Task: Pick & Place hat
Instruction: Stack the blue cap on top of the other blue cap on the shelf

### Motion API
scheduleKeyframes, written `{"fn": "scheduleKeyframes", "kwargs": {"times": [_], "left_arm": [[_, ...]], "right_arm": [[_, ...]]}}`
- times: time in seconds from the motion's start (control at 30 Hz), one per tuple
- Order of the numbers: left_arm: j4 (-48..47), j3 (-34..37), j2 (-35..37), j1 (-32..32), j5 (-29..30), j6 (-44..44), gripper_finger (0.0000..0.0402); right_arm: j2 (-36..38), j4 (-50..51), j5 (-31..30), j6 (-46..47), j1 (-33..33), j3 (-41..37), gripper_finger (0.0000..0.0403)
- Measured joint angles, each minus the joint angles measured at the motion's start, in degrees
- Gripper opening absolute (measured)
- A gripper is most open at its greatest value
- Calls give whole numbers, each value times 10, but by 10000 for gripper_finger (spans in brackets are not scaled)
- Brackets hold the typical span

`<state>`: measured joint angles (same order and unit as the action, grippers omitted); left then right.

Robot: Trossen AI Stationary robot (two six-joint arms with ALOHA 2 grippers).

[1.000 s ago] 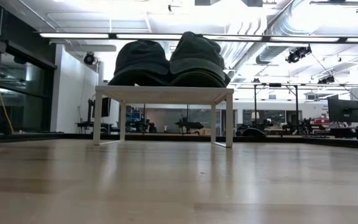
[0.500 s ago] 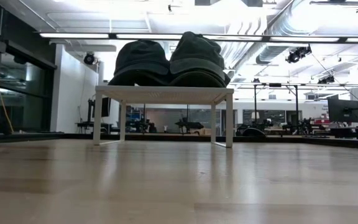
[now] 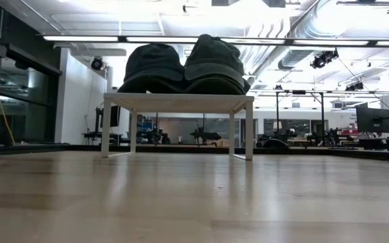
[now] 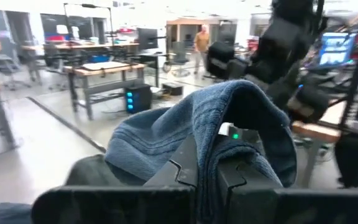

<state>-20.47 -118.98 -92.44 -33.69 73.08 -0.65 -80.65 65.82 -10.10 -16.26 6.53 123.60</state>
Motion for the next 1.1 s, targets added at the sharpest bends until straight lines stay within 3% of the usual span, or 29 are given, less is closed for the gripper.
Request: {"fn": "scheduleKeyframes", "kwargs": {"times": [0.2, 0.33, 0.63, 0.73, 0.93, 1.1], "left_arm": [[2, 0, 0, 0, 10, 66, 1], [2, 0, 0, 0, 13, 123, 1], [2, 0, 0, 0, 52, 167, 1], [2, 0, 0, 0, 48, 189, 1], [5, 0, 0, 9, 38, 199, 1], [18, 0, 0, 19, 46, 199, 1]], "right_arm": [[7, -51, 13, 222, -11, 1, 142], [-2, -70, 40, 279, -17, 1, 142], [-39, -64, 147, 250, 7, 0, 142], [-49, -43, 132, 237, 29, 0, 142], [-87, -13, 43, 342, 60, 0, 142], [-123, -29, 64, 304, 79, 0, 142]]}}
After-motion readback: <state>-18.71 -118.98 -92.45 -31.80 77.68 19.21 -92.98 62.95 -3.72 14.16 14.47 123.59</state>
